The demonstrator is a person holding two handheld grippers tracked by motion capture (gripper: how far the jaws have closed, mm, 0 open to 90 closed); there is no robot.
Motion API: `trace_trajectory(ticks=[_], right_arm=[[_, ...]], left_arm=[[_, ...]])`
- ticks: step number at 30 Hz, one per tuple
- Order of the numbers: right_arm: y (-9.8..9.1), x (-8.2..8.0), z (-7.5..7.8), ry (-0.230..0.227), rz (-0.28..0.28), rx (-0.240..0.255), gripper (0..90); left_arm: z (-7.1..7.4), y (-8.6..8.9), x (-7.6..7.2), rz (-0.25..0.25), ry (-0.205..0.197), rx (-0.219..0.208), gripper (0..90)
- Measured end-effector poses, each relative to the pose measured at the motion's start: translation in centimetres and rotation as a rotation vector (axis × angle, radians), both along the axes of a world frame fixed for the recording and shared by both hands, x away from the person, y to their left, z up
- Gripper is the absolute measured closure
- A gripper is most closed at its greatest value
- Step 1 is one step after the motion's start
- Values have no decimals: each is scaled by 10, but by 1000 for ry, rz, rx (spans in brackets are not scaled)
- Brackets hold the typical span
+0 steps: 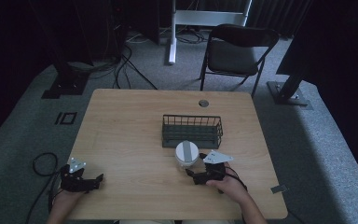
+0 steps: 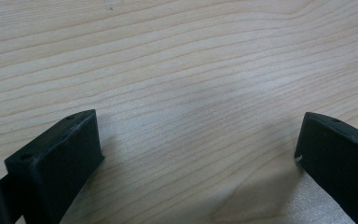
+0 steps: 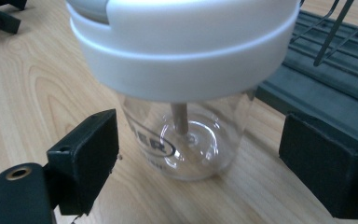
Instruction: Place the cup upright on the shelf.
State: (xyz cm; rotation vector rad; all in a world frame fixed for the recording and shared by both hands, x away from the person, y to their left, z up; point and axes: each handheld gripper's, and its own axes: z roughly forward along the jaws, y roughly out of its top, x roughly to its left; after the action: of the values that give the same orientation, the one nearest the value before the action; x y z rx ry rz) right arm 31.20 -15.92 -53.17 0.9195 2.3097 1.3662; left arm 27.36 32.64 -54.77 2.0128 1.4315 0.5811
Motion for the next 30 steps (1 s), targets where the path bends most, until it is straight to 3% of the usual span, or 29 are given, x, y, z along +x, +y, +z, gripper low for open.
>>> trace_trajectory(ticks=[30], right_arm=[[28, 4, -4, -39, -80, 78, 116]], left_arm=[[0, 0, 0, 0, -1, -1, 5]])
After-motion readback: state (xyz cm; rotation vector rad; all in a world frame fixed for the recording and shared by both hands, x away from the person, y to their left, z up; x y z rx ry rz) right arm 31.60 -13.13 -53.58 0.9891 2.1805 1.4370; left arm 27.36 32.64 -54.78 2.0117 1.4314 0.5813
